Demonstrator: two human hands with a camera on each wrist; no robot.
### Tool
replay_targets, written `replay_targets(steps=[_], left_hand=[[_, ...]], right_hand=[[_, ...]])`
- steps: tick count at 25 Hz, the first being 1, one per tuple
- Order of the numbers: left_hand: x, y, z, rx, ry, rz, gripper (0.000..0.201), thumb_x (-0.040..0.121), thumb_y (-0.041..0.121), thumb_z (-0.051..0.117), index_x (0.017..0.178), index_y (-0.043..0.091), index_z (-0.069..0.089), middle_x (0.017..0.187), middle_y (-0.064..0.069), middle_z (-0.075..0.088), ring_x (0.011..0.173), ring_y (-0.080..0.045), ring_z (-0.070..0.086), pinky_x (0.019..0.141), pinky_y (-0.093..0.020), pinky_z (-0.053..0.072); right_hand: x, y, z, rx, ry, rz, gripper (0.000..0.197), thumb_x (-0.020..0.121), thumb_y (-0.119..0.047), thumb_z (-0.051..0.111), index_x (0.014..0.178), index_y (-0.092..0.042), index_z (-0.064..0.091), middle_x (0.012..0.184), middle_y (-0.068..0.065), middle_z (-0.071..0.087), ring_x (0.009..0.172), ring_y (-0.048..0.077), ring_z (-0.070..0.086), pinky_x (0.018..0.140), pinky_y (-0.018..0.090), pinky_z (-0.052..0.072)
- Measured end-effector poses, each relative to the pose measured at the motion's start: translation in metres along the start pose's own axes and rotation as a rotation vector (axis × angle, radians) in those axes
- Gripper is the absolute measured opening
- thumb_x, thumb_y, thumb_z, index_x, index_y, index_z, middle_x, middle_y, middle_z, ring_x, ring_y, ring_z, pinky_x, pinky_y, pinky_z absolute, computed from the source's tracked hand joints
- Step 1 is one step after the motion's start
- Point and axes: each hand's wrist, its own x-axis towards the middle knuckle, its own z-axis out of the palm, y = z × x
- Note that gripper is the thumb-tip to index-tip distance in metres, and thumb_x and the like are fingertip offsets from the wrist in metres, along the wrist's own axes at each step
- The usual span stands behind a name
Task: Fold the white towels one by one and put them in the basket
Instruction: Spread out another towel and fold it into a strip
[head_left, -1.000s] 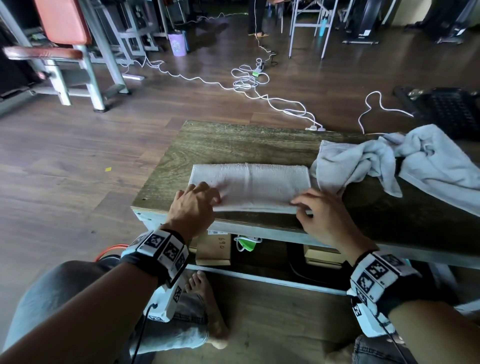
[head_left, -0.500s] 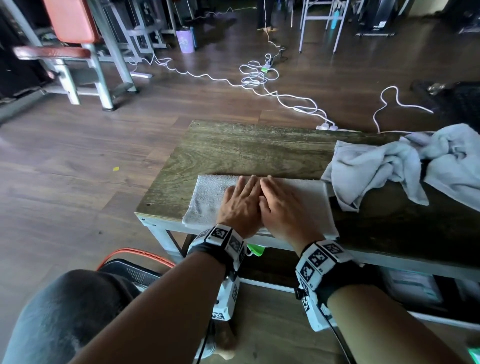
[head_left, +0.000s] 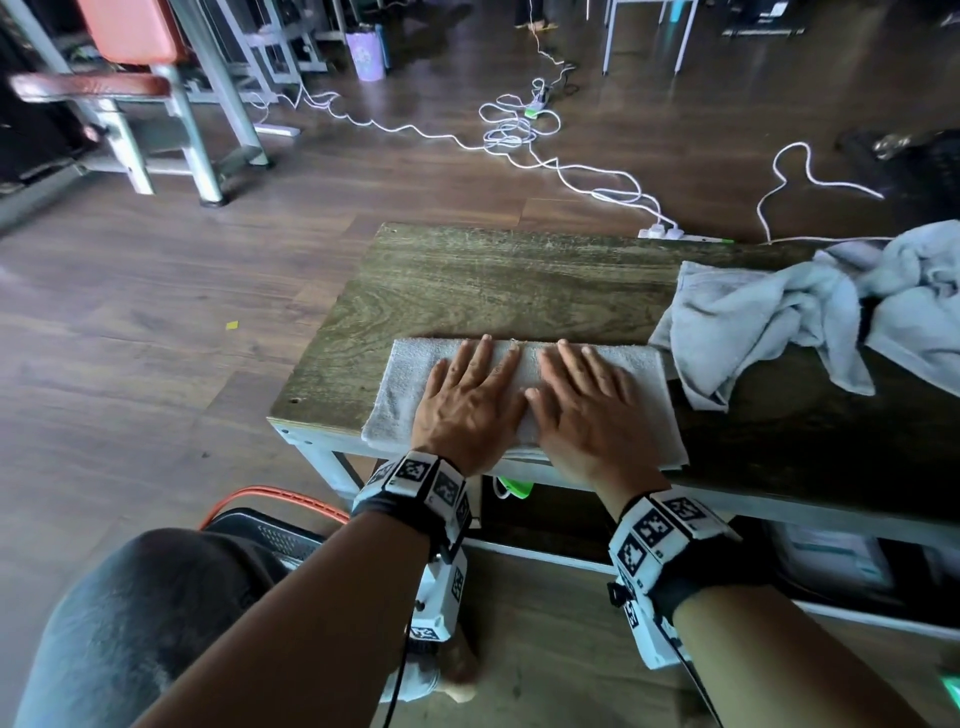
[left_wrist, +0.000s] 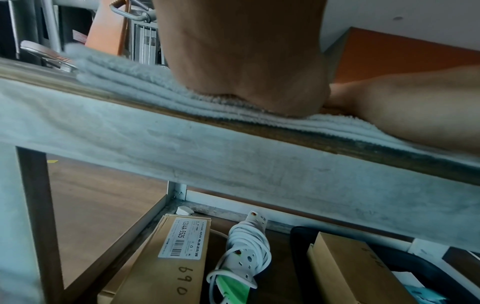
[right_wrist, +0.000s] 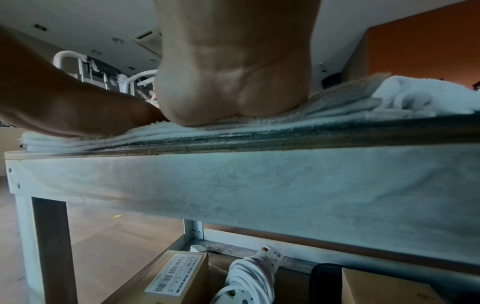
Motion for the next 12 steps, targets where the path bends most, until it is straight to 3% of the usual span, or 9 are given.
replay_targets(steps=[3,12], left_hand=[[-0.006,-0.01,-0.001,-0.013,0.032,-0.025,0.059,0.097,0.061,0.012,0.153,0.046,-0.001,0.165,0.008,-0.003,0.152,-0.013,-0.005,0.124,-0.04,-0.001],[-0.018,-0.035,-0.004,-0.045,0.046,-0.094,0.069,0.093,0.072,0.013,0.154,0.042,0.001,0.165,0.008,-0.002,0.152,-0.012,-0.005,0.124,-0.038,0.001]], right_hand=[[-0.003,0.005,0.002,-0.022,0.016,0.038,0.063,0.099,-0.056,0.013,0.159,-0.036,0.008,0.168,-0.01,0.001,0.155,0.014,-0.001,0.125,0.044,0.001],[-0.015,0.028,-0.007,-0.071,0.028,0.129,0.073,0.096,-0.064,0.006,0.16,-0.029,0.007,0.169,-0.003,0.001,0.155,0.016,-0.003,0.126,0.042,0.001]])
